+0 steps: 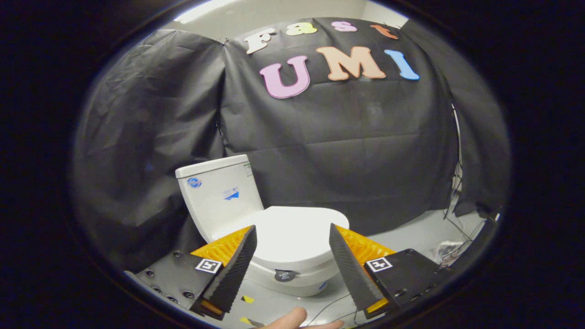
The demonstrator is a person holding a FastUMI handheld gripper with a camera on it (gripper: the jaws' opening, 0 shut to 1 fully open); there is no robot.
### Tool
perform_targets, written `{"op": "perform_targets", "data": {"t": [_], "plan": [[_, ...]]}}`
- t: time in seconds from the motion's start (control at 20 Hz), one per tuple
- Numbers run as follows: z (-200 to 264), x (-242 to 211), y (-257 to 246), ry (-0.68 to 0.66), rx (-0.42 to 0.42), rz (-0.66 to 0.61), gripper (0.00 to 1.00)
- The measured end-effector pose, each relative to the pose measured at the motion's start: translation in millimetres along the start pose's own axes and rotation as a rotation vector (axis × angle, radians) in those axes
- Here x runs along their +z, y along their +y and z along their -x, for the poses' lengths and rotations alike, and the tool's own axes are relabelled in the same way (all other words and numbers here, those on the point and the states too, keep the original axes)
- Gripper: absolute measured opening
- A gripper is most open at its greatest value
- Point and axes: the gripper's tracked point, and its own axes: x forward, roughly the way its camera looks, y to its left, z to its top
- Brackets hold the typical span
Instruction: Open the toilet lid.
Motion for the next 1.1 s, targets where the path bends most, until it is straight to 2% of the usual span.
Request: {"op": "perform_targets", "data": {"t": [0.2,0.3,0.6,0.75,0.9,1.1], "plan": [[-12,-23,-1,0.029,0.008,-0.115,0.99],[-19,-36,-9,0.027,-0.019,-0.193,0.97],[-48,-73,-17,-0.030,-0.046,-0.539,0.96],[-63,-90,-21,-0.056,-0.067,-0.769,0.96],[-74,-140,-23,0.039,-0.118,-0.976,0.96],[-79,-169,-2,0.134,-0.084,-1.101,0.96]]}}
